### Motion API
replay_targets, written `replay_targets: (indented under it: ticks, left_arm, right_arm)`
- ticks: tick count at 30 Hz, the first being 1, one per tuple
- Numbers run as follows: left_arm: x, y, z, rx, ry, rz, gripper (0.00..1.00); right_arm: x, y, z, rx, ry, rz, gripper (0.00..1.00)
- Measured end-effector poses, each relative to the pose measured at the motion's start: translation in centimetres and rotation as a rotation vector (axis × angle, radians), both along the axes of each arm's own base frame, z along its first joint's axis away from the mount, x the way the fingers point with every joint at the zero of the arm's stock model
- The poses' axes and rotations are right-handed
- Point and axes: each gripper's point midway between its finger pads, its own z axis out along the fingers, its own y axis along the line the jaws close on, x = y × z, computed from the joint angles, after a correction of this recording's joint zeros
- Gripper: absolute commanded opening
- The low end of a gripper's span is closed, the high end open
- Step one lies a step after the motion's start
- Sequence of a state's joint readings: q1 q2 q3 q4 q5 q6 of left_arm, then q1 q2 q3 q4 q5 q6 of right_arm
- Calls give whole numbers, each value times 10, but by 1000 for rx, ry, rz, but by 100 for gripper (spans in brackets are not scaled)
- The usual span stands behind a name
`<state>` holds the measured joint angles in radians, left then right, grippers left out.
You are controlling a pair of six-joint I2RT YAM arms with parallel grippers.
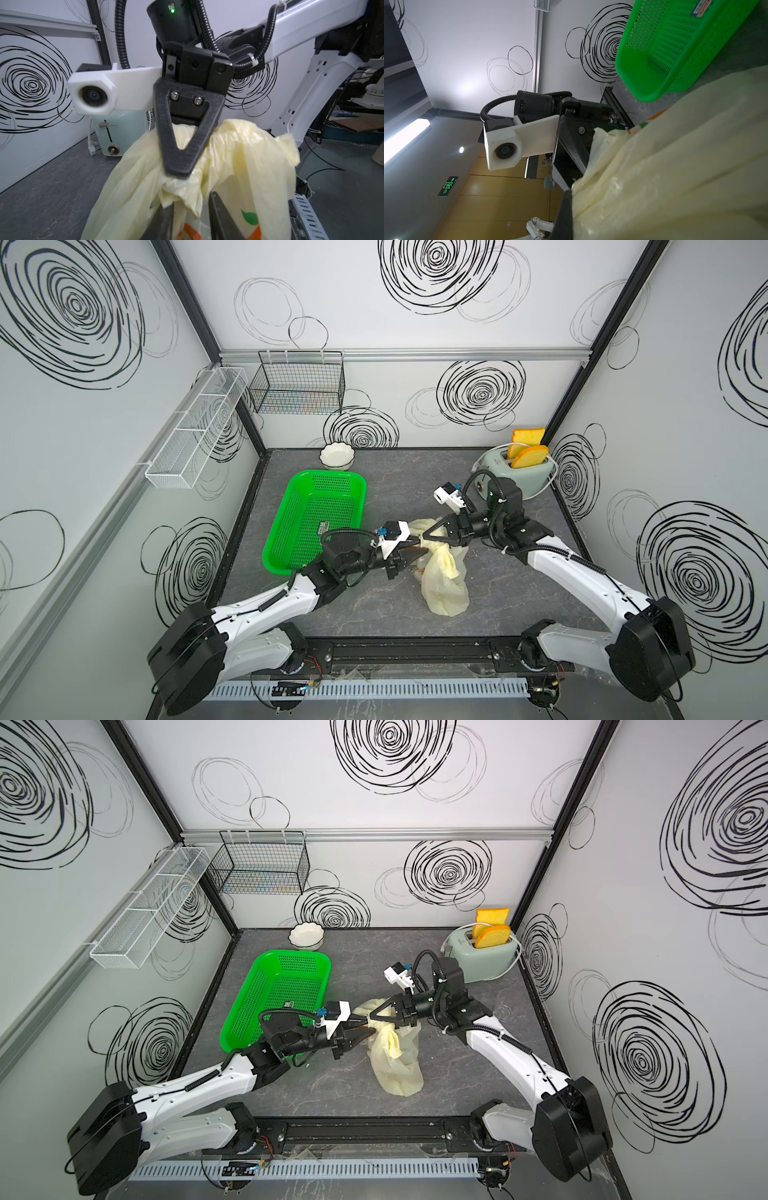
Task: Place the pineapple into a plastic bag & tie a knot
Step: Tie the plastic bag at the center of the board.
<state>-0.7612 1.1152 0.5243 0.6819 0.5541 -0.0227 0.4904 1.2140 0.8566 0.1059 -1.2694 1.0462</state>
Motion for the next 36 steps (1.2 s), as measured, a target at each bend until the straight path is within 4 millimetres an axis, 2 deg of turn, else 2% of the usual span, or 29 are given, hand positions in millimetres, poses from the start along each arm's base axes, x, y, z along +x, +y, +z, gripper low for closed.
replay_targets:
  ticks: [5,13,19,22,32,36]
  left_arm:
    - [-1,1,9,-36,2,-5,32]
    - [0,3,12,-54,25,-9,31]
    - [3,21,16,-78,33,21,28]
    - [1,23,20,-87,28,16,28]
    - [2,10,-6,-41,106,-30,28]
    - [5,3,-5,-42,105,-44,29]
  right_arm:
    - [0,0,0,1,-3,1,0]
    - [0,-1,0,2,-6,2,0]
    - [0,-1,0,2,-6,2,0]
    - [0,-1,0,2,-6,2,0]
    - [0,-1,0,3,-6,3,0]
    - [-1,0,0,2,-5,8,0]
